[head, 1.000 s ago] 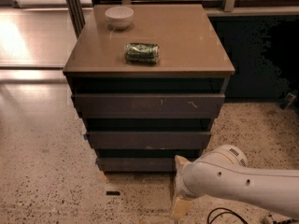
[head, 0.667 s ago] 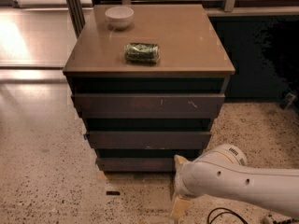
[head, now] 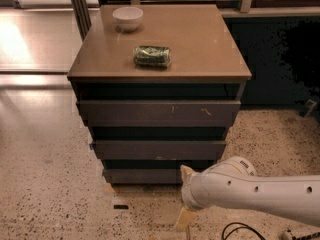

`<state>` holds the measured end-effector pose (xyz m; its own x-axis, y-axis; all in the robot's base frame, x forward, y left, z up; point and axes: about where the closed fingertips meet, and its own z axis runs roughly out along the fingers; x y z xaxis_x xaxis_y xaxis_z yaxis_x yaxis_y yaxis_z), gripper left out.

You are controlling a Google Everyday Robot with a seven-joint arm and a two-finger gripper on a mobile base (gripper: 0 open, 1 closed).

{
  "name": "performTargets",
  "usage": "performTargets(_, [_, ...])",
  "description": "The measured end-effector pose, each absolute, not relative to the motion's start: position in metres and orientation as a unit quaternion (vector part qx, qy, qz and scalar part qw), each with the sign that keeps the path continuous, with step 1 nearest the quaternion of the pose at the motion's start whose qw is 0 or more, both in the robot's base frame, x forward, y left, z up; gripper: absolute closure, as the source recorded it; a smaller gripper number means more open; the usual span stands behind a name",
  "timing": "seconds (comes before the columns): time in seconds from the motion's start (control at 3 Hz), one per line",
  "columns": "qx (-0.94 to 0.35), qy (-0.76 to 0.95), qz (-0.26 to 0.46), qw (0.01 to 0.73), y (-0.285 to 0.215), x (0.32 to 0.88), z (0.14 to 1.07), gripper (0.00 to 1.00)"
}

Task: Open bottom drawer

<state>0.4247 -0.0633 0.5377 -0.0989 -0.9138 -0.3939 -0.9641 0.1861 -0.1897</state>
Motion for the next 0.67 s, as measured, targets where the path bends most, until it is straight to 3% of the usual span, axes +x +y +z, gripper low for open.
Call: performTargets(0.67, [-0.647, 0.717, 0.116, 0.232, -0.038, 0.446, 0.440, 0.00])
